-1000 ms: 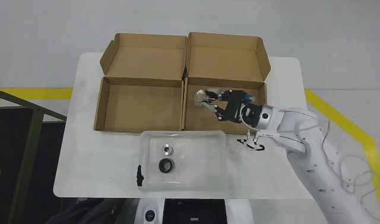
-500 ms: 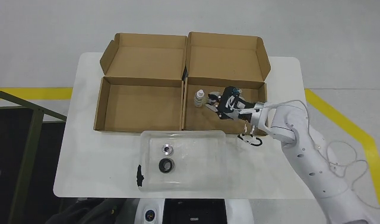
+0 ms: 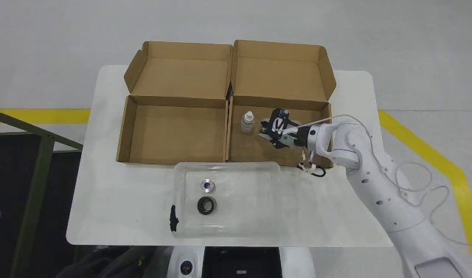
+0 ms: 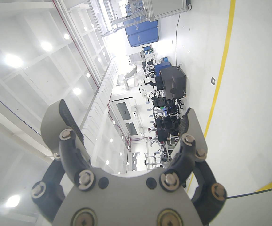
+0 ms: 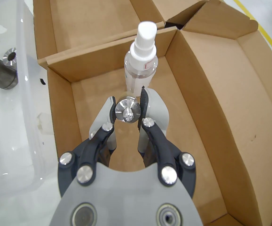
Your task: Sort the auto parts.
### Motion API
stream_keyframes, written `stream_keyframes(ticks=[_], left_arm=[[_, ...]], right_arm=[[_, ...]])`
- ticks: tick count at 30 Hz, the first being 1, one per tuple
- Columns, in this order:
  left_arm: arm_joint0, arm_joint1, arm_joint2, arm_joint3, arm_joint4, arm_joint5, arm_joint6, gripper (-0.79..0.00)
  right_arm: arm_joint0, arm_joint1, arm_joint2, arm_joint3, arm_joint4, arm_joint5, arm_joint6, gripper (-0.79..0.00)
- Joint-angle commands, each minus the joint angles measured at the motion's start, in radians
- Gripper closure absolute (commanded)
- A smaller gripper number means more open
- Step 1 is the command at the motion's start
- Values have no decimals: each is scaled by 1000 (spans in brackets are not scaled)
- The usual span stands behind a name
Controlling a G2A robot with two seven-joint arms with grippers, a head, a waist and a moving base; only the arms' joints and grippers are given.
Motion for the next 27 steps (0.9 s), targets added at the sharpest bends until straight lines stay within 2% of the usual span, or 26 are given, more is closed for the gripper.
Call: stream_keyframes(ticks=[1, 16, 22, 27], left_arm=[[0, 0, 0, 0, 0, 0, 0, -785], [0, 0, 0, 0, 0, 0, 0, -785], [0, 0, 0, 0, 0, 0, 0, -785], [0, 0, 0, 0, 0, 0, 0, -785]], right_arm=[[18, -3, -8, 22, -2, -3, 11, 0], [129, -35, -109, 142, -47, 10, 70, 0], [156, -47, -141, 172, -67, 9, 83, -77], [166, -54, -161, 184, -80, 11, 79, -185]])
